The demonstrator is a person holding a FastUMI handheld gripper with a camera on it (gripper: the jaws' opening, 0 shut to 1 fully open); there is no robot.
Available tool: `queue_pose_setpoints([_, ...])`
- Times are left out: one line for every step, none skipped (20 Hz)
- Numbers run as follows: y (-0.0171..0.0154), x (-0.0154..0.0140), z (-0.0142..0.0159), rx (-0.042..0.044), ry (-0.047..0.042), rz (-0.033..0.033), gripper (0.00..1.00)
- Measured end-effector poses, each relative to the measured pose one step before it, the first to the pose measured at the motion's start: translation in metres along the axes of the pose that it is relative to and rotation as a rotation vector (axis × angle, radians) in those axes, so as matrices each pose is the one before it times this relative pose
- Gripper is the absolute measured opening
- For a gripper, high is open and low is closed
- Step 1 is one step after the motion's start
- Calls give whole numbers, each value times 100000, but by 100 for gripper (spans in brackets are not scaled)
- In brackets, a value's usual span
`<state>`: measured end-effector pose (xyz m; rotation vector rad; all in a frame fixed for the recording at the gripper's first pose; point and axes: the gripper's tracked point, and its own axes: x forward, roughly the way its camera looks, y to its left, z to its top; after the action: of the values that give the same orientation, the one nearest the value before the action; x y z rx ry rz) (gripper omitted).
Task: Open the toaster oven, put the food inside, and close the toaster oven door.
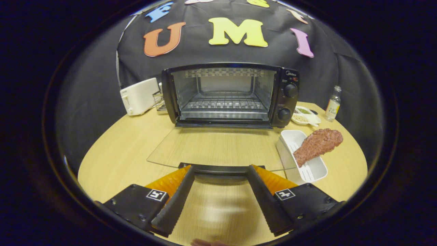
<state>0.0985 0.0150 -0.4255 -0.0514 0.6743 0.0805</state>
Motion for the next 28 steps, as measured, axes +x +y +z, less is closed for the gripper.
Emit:
queue_pose_setpoints([-535, -554, 485, -99, -542, 369, 100])
queue_pose_setpoints([-318, -506, 426, 136, 337, 1096, 100])
queue_pose_setpoints([-454, -626, 336, 37, -450, 468, 100])
queue_pose_setpoints([-618, -594, 468, -345, 90, 259, 100])
queue_pose_setpoints([-526, -527, 99, 27, 1019, 742, 100])
queue_pose_setpoints([-328, -585, 112, 252, 1713, 1645, 100])
queue_pose_setpoints([-269, -698, -64, 828, 2209, 2344, 100])
queue_pose_setpoints([-210, -707, 23, 920, 2154, 2563, 100])
queue_pose_setpoints([-359, -725, 243, 928, 1779, 2670, 100])
queue_pose_setpoints([-317, -800, 331, 541, 1313, 2433, 100])
queue_pose_setpoints([-561, -671, 390, 6, 933, 2019, 100])
queue_pose_setpoints([-810, -723, 518, -481, 539, 603, 99])
queue_pose_setpoints([-1276, -581, 415, -1075, 37, -709, 99])
queue_pose_setpoints([-1418, -456, 546, -794, 132, -1301, 100])
queue_pose_setpoints([-1447, -269, 328, -289, 183, -1220, 99])
queue_pose_setpoints([-1393, -210, 237, 432, 683, -371, 99])
queue_pose_setpoints([-1214, -207, -89, 2082, 713, 495, 99])
queue_pose_setpoints([-1359, -196, -274, 2398, 1304, 498, 99])
queue_pose_setpoints([-1470, -172, -34, 2154, 320, 321, 99])
queue_pose_setpoints([-1487, -133, -29, 1733, 51, -694, 99])
queue_pose_setpoints([-1545, -84, -75, 1593, -368, -742, 98])
queue_pose_setpoints([-1147, 172, 232, 2014, -987, 302, 97])
queue_pose_setpoints([-972, 448, 30, 2620, 576, 1420, 97])
queue_pose_setpoints([-611, 475, 144, 4306, 818, 2316, 94])
queue_pose_setpoints([-380, 517, 209, 3760, 1160, 2622, 92])
queue_pose_setpoints([-215, 875, 317, 2767, 1400, 2482, 91])
queue_pose_setpoints([-294, 708, 60, 1516, 2501, 1553, 90])
queue_pose_setpoints([-453, 704, 269, 272, 1712, 722, 86])
